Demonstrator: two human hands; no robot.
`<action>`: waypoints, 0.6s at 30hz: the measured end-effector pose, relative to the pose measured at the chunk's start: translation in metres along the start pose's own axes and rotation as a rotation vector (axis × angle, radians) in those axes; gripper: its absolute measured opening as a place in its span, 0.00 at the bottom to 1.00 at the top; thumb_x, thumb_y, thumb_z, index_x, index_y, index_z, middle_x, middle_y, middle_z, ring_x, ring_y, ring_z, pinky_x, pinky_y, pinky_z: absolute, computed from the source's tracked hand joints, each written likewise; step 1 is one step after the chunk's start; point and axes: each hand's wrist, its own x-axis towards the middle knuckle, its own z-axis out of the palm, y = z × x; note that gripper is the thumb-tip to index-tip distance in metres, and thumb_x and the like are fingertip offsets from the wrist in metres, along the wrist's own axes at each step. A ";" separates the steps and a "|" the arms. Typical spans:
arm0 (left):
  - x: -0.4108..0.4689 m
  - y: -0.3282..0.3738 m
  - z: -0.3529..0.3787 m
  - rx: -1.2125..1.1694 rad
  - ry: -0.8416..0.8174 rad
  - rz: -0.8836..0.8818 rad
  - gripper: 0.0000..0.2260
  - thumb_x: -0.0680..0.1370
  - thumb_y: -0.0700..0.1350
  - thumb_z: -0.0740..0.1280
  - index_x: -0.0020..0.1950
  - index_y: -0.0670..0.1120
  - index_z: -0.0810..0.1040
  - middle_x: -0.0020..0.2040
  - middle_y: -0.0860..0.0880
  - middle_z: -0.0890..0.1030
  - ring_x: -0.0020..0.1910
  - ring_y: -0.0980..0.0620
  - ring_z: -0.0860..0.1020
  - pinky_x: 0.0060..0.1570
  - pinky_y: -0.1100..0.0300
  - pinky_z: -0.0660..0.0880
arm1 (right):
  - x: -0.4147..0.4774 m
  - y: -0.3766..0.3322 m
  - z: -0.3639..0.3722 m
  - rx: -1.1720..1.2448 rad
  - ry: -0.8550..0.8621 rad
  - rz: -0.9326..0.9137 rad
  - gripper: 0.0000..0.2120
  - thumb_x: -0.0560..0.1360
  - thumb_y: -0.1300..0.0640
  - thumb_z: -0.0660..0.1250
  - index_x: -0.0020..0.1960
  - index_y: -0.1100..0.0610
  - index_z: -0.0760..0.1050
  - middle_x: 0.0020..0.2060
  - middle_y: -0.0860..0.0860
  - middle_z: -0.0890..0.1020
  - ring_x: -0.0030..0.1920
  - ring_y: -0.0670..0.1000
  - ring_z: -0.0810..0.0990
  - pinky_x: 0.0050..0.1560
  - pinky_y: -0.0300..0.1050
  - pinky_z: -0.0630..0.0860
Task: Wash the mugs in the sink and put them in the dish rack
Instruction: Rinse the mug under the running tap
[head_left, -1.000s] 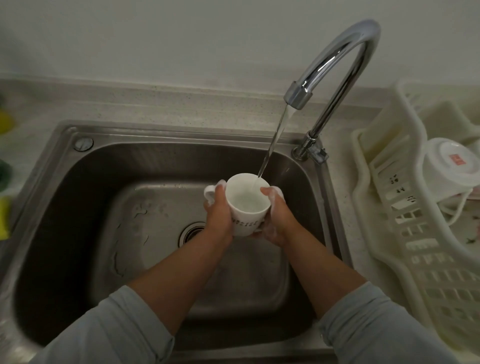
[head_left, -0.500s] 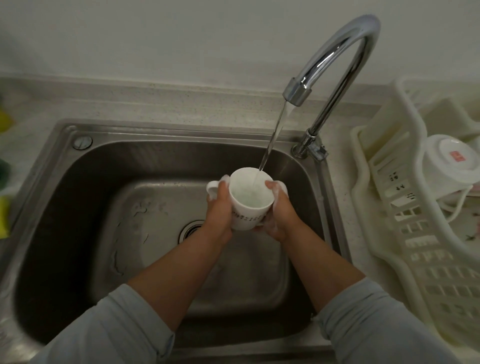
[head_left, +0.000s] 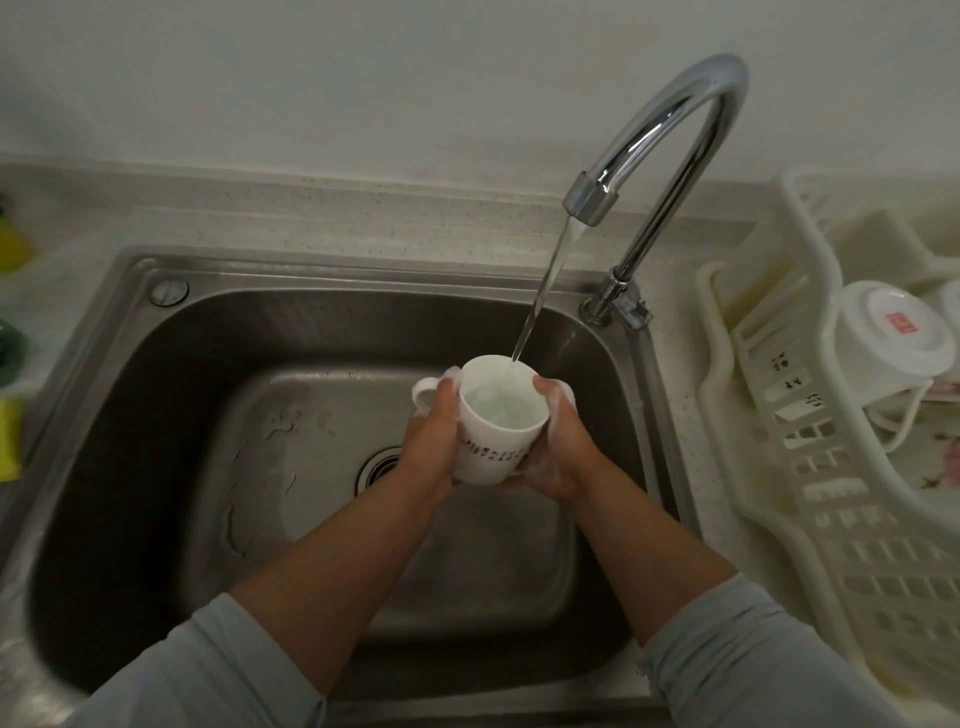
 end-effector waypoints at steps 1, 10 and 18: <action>0.001 -0.001 -0.002 0.013 0.011 -0.007 0.22 0.74 0.66 0.59 0.57 0.51 0.76 0.50 0.47 0.82 0.48 0.47 0.80 0.46 0.49 0.78 | 0.000 0.002 -0.001 0.020 -0.008 0.041 0.23 0.74 0.37 0.54 0.62 0.49 0.70 0.58 0.60 0.75 0.57 0.62 0.74 0.54 0.65 0.72; 0.000 0.012 -0.021 -0.038 0.005 -0.231 0.28 0.68 0.71 0.63 0.51 0.48 0.78 0.48 0.43 0.82 0.46 0.42 0.80 0.44 0.48 0.77 | -0.001 0.003 0.011 0.034 -0.060 0.250 0.27 0.71 0.38 0.54 0.57 0.55 0.76 0.56 0.63 0.77 0.57 0.66 0.73 0.61 0.65 0.66; 0.000 0.022 -0.033 0.055 0.128 0.075 0.25 0.68 0.66 0.67 0.51 0.48 0.80 0.49 0.46 0.83 0.47 0.46 0.82 0.50 0.48 0.79 | 0.005 0.001 0.026 0.124 -0.285 0.199 0.29 0.74 0.37 0.53 0.63 0.56 0.73 0.61 0.65 0.73 0.60 0.69 0.71 0.62 0.73 0.62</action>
